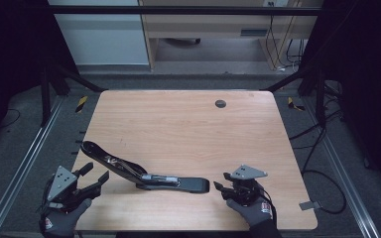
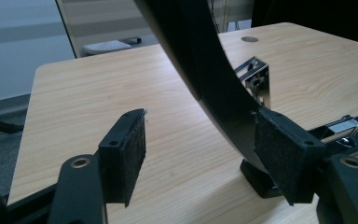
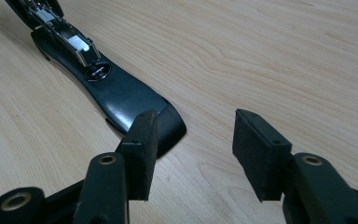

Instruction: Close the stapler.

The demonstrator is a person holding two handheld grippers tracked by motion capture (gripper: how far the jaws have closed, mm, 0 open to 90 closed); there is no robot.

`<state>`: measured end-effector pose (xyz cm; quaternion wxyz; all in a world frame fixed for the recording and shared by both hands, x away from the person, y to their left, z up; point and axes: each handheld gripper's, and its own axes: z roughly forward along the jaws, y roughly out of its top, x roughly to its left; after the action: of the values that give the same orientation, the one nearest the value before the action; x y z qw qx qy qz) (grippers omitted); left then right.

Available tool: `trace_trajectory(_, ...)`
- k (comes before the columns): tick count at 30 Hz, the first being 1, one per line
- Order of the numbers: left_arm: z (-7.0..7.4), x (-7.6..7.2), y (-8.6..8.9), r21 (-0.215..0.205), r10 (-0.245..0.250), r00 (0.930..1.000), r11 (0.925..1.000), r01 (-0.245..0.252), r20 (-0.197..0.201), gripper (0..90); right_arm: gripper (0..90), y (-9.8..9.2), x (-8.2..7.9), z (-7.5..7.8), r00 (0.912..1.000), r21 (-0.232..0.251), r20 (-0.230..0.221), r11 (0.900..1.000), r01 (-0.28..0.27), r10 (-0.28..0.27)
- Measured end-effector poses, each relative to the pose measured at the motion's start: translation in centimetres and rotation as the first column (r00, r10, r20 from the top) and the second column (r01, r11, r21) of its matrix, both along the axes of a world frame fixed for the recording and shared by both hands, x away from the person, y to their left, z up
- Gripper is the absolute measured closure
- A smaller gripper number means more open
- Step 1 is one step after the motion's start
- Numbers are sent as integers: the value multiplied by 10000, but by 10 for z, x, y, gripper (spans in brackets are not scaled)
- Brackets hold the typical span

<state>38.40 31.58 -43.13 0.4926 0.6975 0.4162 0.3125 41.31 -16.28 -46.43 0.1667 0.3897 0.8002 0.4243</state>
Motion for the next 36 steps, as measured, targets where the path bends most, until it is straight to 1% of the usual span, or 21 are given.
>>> trace_trajectory(1, 2, 0, -1, 18, -28, 10000, 10000, 28, 39, 335, 512, 1, 0, 0, 10000, -21, 46, 10000, -43, 43)
trace_trajectory(3, 5, 0, -3, -75, -56, 9999, 10000, 57, 125, 335, 522, 3, 0, -1, 9999, -47, 85, 9999, -134, 135)
trace_trajectory(5, 8, 1, -4, -88, -76, 9998, 9999, 77, 175, 335, 531, 6, -1, -1, 9998, -10, -11, 9998, -198, 198)
trace_trajectory(9, 12, 4, -7, -134, -40, 9997, 9999, 43, 249, 335, 545, 9, -2, -3, 9996, 3, -46, 9996, -277, 277)
trace_trajectory(10, 13, 5, -7, -127, -36, 9996, 9999, 40, 287, 336, 550, 10, -3, -3, 9996, 33, -97, 9996, -273, 273)
trace_trajectory(15, 19, 11, -8, -162, 31, 9993, 9999, -25, 375, 339, 570, 11, -4, -3, 9995, 24, -60, 9995, -317, 317)
trace_trajectory(20, 23, 17, -10, -213, 72, 9989, 9998, -63, 458, 356, 592, 13, -5, -4, 9991, 1, -135, 9992, -395, 395)
trace_trajectory(23, 25, 20, -11, -236, 123, 9988, 9997, -112, 479, 368, 606, 15, -5, -5, 9990, 70, -161, 9991, -422, 423)
trace_trajectory(24, 26, 21, -11, -206, 160, 9986, 9997, -149, 506, 374, 610, 16, -5, -5, 9987, 71, -104, 9988, -490, 490)
trace_trajectory(26, 26, 22, -10, -196, 207, 9983, 9996, -197, 551, 403, 630, 18, -4, -7, 9982, 96, -209, 9984, -552, 554)
trace_trajectory(30, 27, 24, -10, -222, 273, 9979, 9994, -260, 591, 435, 664, 22, -2, -11, 9979, 46, -357, 9985, -543, 544)
trace_trajectory(32, 27, 24, -9, -261, 292, 9978, 9993, -277, 588, 452, 685, 24, -2, -12, 9977, 94, -446, 9986, -515, 519)
trace_trajectory(35, 28, 25, -9, -319, 336, 9977, 9990, -318, 581, 483, 727, 27, 0, -14, 9979, 166, -476, 9989, -434, 442)
trace_trajectory(36, 28, 25, -8, -337, 350, 9977, 9989, -331, 575, 493, 742, 28, 0, -14, 9983, 145, -408, 9990, -422, 427)
